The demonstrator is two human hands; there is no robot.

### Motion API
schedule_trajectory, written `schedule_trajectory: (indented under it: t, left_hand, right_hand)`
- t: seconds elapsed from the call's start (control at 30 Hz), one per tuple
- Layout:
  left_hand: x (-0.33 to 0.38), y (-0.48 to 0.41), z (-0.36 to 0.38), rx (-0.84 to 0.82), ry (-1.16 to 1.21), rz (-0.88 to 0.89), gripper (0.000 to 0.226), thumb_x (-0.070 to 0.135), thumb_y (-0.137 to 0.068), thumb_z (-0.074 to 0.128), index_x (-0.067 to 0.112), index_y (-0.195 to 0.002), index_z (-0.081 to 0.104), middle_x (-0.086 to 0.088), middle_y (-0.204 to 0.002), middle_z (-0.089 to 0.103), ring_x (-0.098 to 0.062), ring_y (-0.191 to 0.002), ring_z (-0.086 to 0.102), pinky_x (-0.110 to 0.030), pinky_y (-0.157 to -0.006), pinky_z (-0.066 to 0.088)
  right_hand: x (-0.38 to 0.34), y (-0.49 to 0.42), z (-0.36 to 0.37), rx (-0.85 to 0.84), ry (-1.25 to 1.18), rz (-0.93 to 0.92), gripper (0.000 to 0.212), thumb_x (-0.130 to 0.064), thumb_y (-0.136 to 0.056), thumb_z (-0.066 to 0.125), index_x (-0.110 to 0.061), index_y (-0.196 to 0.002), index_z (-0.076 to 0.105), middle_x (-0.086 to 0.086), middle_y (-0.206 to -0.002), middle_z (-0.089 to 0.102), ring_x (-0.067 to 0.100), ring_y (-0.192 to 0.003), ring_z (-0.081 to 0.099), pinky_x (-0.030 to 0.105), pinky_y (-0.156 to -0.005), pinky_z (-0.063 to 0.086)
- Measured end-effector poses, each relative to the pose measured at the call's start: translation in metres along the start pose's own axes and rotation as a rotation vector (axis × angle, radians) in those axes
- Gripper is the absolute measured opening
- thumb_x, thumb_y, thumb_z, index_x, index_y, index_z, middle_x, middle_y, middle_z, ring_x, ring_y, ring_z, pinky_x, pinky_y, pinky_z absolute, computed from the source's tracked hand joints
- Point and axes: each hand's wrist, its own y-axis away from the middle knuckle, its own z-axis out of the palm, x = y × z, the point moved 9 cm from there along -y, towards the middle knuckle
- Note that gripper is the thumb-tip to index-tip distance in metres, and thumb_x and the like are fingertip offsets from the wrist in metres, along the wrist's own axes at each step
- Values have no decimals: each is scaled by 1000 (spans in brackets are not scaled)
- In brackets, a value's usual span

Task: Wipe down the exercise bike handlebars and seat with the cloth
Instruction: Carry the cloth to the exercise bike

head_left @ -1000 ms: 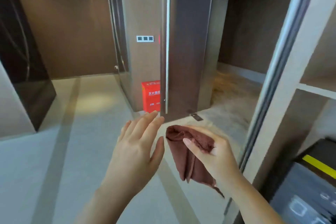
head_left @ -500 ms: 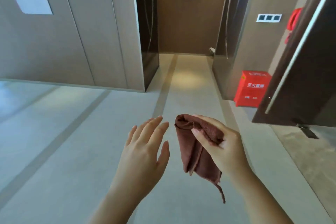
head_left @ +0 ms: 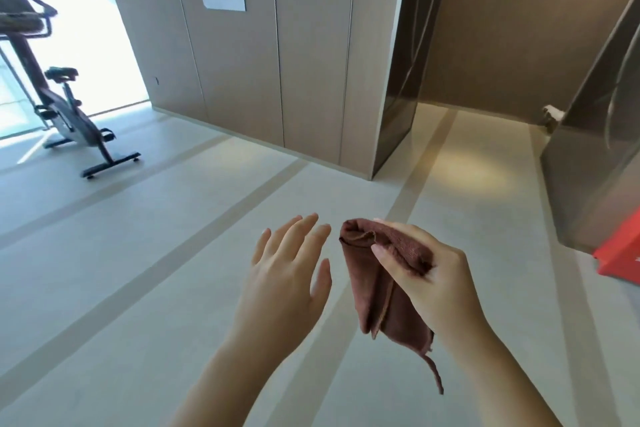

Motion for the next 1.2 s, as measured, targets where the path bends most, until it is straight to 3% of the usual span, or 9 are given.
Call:
schedule_trajectory:
  t: [0.23,0.4,0.63,0.87,1.2]
  left_hand:
    - [-87,-72,18,38,-117,-140,39,8,-76,70,8,-114,61,-9,-120,61,-29,-113,56,-54,-93,43]
    - [-181,-90,7,88,-201,-270,41,7,-73,73,8,-113,62,-10,-119,62,-30,-112,56,-54,-94,41]
    - [-351,-106,-23,120,-331,-392,46,9,-68,76,7,-112,63,-12,-116,63,-32,-110,58,-57,-90,40]
    - [-538,-128,-98,169,-433,-538,45,9,-69,76,4,-112,63,-16,-115,63,-37,-107,58,-59,-88,41]
    - [-747,-141,-147,197,-455,-694,43,7,-72,74,4,-113,62,-16,-117,62,-37,-109,57,-60,-87,44]
  right_hand:
    - [43,-118,81,-156,-132,-5,26,-35,-76,64,-31,-102,67,-27,-101,67,-7,-95,62,2,-80,41]
    - [57,-173,178,-325,-206,0,22,-36,-76,64,-38,-98,66,-26,-96,69,-6,-93,63,3,-79,42]
    - [57,-252,349,-405,-255,-34,19,-36,-75,64,-42,-94,67,-27,-92,69,-7,-89,63,1,-76,40]
    - [18,-334,545,-501,-346,-46,20,-38,-74,64,-39,-94,67,-26,-91,69,-7,-88,62,1,-75,40]
    - [20,-422,761,-606,-412,-46,20,-38,-72,64,-50,-88,66,-29,-88,68,-10,-87,62,-1,-73,40]
